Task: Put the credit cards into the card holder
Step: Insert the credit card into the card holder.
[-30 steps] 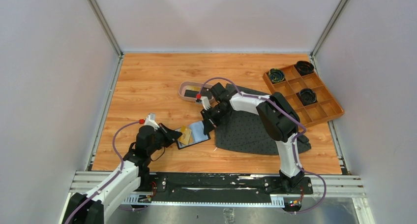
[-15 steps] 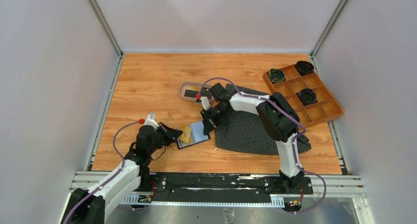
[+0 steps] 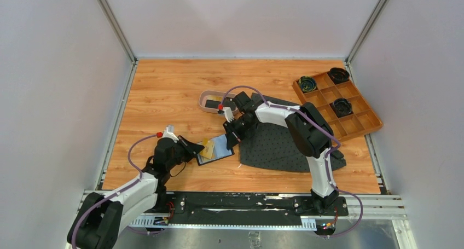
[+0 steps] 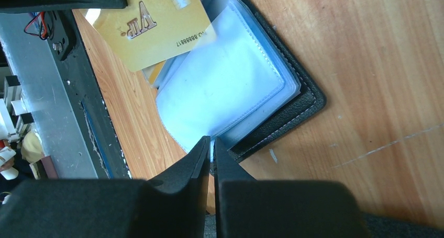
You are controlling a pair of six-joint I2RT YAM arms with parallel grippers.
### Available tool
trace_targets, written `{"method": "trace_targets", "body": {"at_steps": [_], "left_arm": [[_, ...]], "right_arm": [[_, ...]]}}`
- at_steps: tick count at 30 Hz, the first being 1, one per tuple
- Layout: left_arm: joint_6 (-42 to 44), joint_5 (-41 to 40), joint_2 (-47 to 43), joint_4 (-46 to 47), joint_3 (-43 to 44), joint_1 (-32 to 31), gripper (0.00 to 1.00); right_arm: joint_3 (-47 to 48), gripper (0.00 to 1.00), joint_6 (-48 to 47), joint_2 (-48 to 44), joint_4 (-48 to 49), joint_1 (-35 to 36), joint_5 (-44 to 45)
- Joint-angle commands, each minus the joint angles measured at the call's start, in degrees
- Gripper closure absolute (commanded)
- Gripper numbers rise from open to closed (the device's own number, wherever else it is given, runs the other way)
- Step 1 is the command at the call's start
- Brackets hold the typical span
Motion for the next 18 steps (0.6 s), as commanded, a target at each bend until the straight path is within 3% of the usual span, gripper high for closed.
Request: {"method": "trace_targets", "body": {"at_steps": [1, 8, 18], "left_arm": [[-0.07, -0.62, 2.76, 2.85, -1.74, -0.22, 1.00], [-2.15, -2.24, 5.77, 2.99, -1.28, -1.88, 1.00], [-6.77, -13.46, 3.29, 3.07, -2.90, -8.39, 1.00]], "right_arm": [[1.06, 0.90, -0.71, 1.04, -1.82, 1.24, 1.03], [1.17, 0.90, -0.64, 1.30, -1.89, 1.23, 0.99], [1.19, 0.90, -0.30, 1.19, -1.89, 1.30, 0.48]]}}
